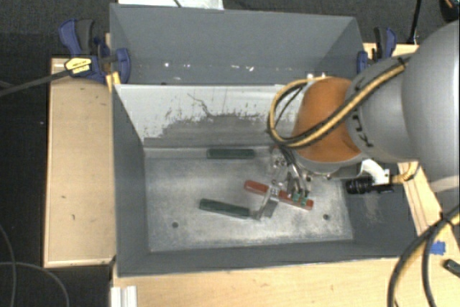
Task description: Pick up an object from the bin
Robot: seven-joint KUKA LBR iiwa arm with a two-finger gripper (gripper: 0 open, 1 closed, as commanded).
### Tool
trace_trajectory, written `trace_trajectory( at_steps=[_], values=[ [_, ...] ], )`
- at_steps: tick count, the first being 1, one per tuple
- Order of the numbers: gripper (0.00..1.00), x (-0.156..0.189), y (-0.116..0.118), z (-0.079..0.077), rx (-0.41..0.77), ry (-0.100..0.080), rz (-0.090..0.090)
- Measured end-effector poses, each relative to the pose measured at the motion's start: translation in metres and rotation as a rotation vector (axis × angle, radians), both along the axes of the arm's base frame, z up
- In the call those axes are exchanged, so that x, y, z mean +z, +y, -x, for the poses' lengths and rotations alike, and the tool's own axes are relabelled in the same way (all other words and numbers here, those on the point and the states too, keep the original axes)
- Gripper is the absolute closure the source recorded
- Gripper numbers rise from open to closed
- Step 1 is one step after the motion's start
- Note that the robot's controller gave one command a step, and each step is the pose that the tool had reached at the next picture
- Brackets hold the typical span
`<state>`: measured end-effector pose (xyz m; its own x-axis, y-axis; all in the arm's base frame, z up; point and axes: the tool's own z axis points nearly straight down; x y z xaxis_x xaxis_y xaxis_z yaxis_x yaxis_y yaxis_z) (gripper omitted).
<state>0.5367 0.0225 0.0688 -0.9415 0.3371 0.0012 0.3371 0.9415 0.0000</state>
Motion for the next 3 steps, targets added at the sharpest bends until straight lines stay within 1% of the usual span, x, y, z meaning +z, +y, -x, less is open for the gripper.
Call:
trace_trajectory(
  at_steps=[1, 2, 3],
  values=[
    [1.0, 0.0, 0.0, 0.0, 0.002, 0.0, 0.0],
    [1.0, 0.086, 0.0, -0.003, 0.009, -0.011, 0.0],
    [1.0, 0.129, 0.0, -0.005, 0.017, -0.009, 0.0]
  ],
)
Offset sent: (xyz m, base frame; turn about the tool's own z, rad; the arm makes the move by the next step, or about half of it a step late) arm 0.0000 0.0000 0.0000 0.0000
